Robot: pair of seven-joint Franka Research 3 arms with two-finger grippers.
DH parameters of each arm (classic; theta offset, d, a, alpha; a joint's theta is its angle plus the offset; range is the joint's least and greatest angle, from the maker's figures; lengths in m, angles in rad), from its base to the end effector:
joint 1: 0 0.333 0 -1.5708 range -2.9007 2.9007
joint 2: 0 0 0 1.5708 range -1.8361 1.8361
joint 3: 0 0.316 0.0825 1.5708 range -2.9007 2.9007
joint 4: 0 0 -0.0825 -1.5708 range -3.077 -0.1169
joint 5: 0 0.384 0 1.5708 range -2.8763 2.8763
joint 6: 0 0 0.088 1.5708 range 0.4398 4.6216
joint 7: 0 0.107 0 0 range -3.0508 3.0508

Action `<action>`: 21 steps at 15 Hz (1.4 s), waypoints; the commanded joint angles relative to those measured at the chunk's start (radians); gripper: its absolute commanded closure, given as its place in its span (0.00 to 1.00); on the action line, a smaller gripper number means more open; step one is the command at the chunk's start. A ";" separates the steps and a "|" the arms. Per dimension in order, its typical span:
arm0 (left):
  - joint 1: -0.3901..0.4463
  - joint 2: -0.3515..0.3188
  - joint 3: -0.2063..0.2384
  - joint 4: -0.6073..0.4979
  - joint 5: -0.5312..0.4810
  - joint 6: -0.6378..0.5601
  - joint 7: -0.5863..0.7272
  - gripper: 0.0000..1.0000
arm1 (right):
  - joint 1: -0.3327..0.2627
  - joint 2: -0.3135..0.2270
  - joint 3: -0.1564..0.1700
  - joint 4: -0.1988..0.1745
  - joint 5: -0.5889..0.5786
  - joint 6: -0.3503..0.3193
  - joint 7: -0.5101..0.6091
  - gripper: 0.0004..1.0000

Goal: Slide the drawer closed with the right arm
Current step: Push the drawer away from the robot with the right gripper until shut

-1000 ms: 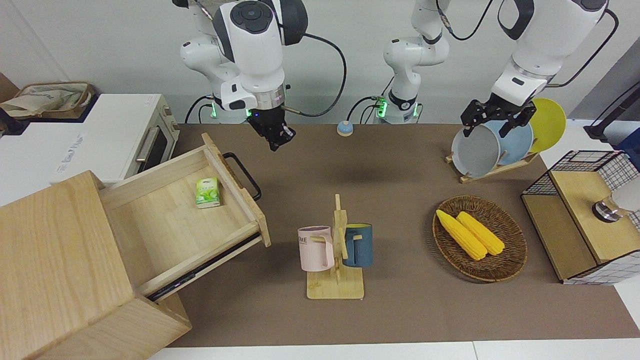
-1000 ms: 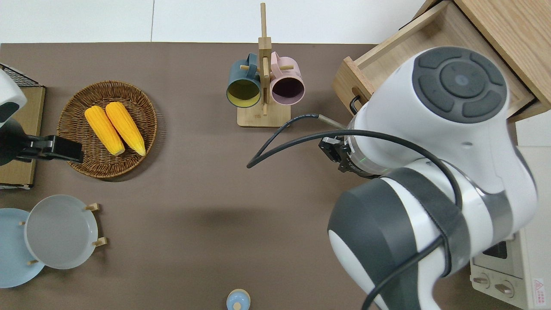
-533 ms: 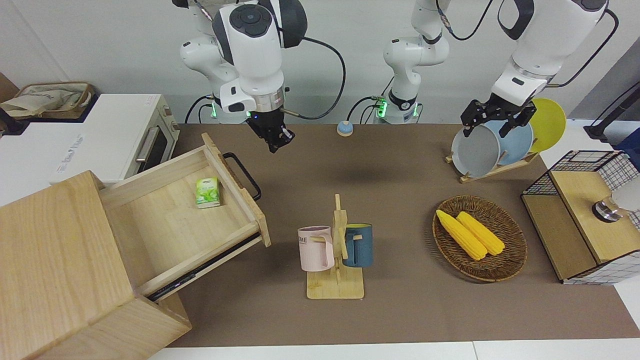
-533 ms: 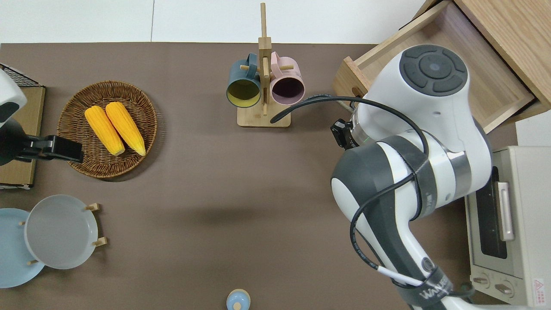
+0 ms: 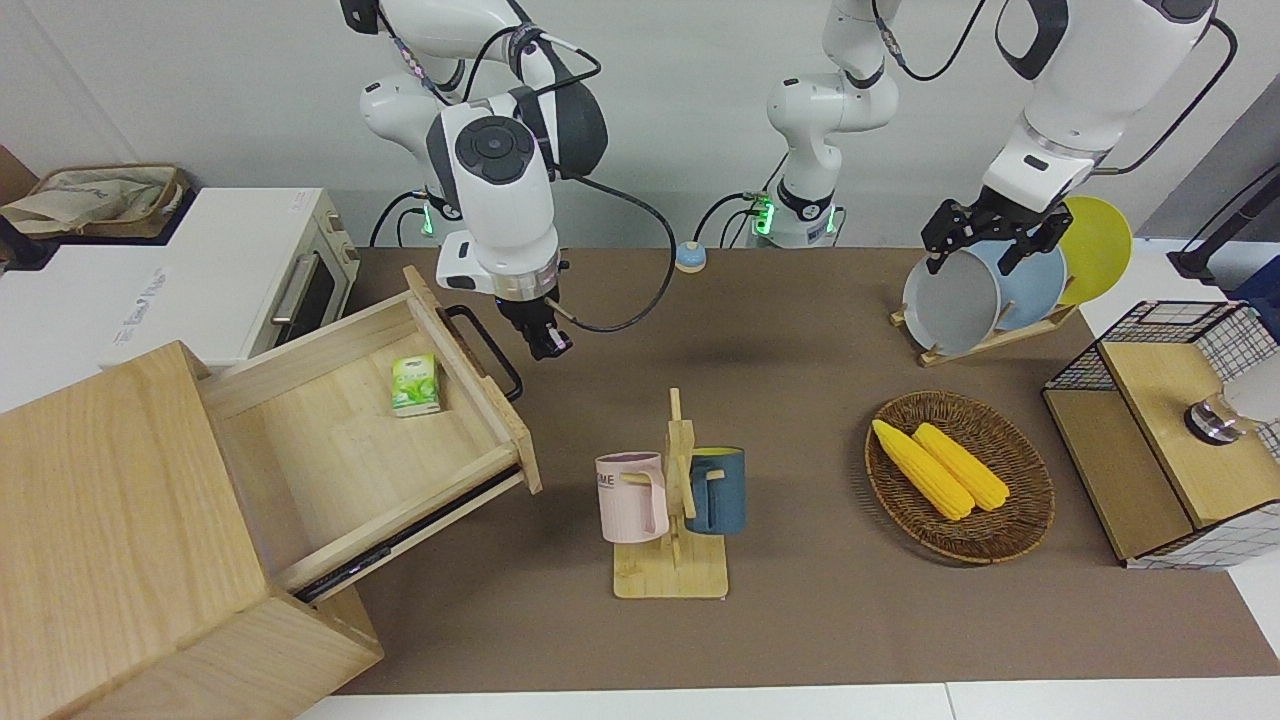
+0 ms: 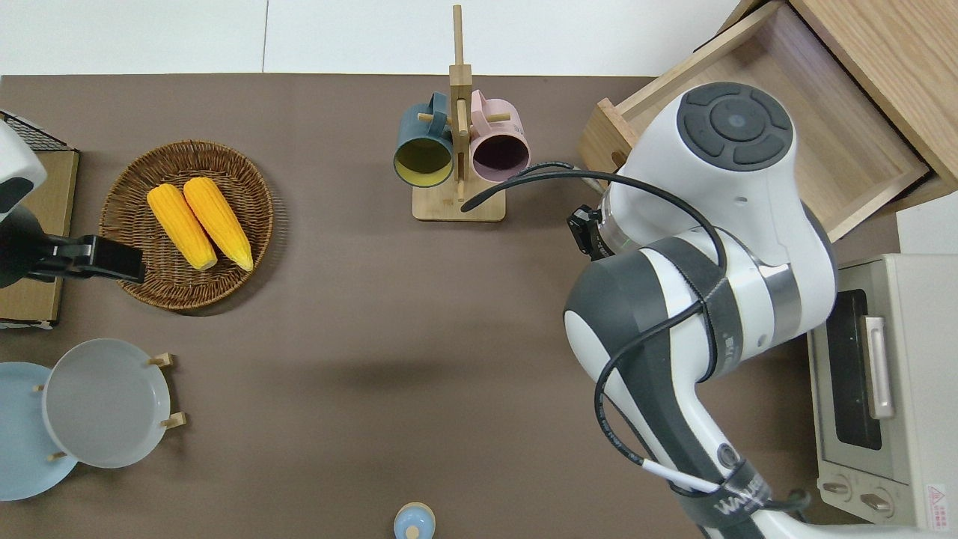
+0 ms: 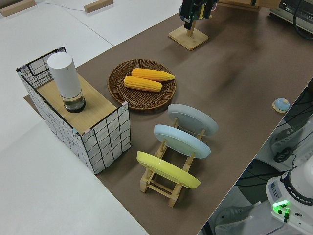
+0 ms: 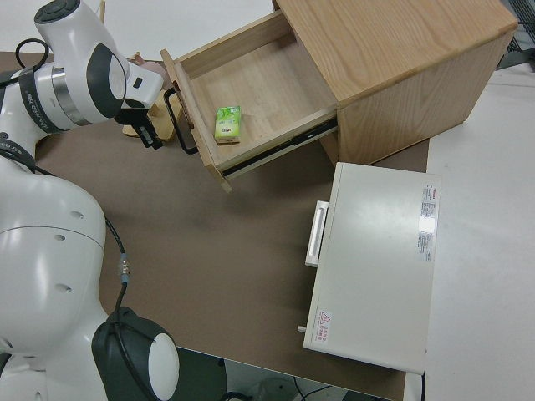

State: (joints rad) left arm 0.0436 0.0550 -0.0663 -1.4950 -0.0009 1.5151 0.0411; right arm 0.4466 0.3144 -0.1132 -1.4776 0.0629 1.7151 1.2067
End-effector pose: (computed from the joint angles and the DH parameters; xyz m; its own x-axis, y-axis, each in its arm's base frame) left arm 0.5660 -0.0118 0.6245 0.9974 -0.0638 -0.0346 -0.0637 -0.9980 0.0060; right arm 0.6075 0.2263 0.4919 0.6347 -0.7710 -0.0514 -0.7686 -0.6368 0.0605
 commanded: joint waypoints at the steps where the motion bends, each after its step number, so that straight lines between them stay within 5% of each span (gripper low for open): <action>1: -0.007 -0.004 0.000 0.009 0.018 -0.018 -0.010 0.01 | -0.023 0.002 0.006 -0.020 0.011 0.046 0.013 1.00; 21: -0.007 -0.004 0.000 0.009 0.018 -0.018 -0.010 0.01 | -0.163 0.094 0.004 0.088 -0.014 0.061 -0.068 1.00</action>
State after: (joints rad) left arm 0.0436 0.0550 -0.0663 -1.4950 -0.0009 1.5151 0.0411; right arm 0.3235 0.3751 -0.1178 -1.4393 0.0583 1.7680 1.1806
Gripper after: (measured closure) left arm 0.004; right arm 0.991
